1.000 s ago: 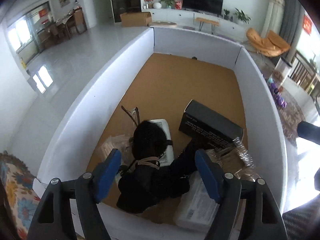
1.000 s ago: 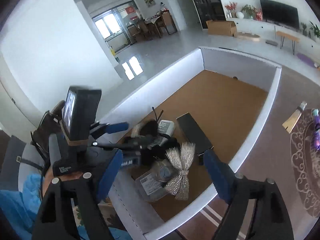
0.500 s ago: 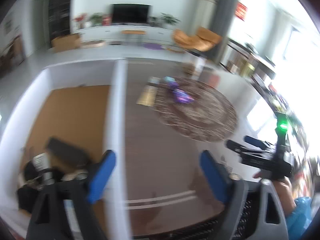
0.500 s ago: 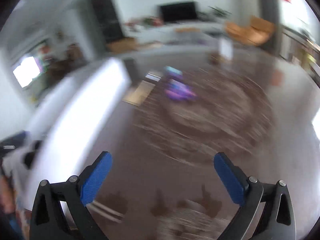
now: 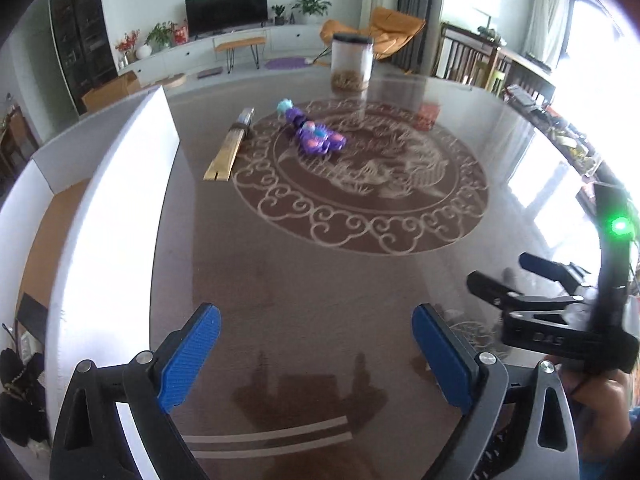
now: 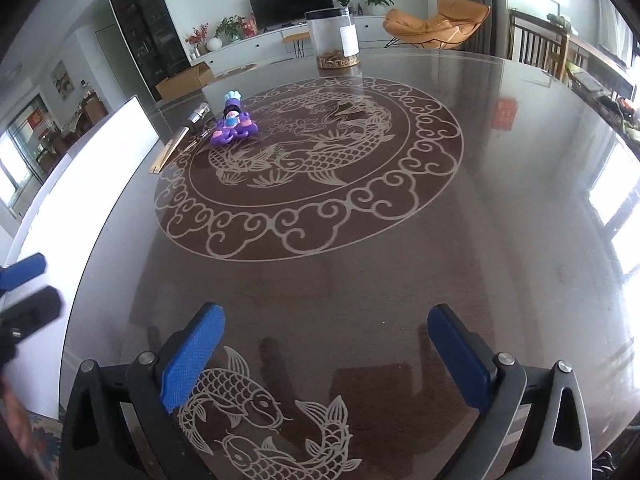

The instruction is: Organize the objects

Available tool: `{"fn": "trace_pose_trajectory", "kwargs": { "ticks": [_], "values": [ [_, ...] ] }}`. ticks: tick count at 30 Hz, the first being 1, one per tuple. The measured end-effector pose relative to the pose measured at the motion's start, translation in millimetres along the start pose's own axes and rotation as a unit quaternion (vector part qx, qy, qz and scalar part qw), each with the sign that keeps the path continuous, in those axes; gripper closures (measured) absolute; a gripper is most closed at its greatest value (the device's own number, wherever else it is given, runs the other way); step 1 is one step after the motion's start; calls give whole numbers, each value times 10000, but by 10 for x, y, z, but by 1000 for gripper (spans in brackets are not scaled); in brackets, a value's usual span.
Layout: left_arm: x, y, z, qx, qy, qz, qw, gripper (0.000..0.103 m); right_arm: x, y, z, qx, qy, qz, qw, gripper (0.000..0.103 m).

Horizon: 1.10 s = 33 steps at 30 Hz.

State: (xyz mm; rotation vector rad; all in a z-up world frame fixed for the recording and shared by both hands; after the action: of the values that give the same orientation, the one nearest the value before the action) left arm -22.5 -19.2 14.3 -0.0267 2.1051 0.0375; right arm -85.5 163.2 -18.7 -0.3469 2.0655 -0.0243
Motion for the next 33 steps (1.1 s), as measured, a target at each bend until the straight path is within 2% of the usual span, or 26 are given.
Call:
{"fn": "trace_pose_trajectory", "kwargs": {
  "ticks": [14,26,31,33],
  "values": [
    [416,-123,-9,-46,-241,-162,9996,5,74,8,46,-58,-146,15,9999,1],
    [815,-202,3,-145,-487,-243,9984,5,162,-15,2,-423,-261,286,9984,1],
    [861,-266,-26,-211,-378,-250,9987,2,277,-76,-61,-757,-409,555,9947,0],
    [872,-292,-24,-223,-286,-243,9990,0,333,-136,-132,-840,-413,501,9943,0]
  ]
}}
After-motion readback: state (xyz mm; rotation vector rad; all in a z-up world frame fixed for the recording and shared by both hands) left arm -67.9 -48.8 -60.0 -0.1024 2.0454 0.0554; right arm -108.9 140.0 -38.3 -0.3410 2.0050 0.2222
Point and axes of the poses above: each gripper's, at about its wrist camera, not at the fingertips, and x roughly the way its jaws point, y to its right, z to its underside, the point moved 7 cm from there along x, roughly the way its jaws point, and after that the axes turned 4 degrees about -y, right-handed, at the moved point
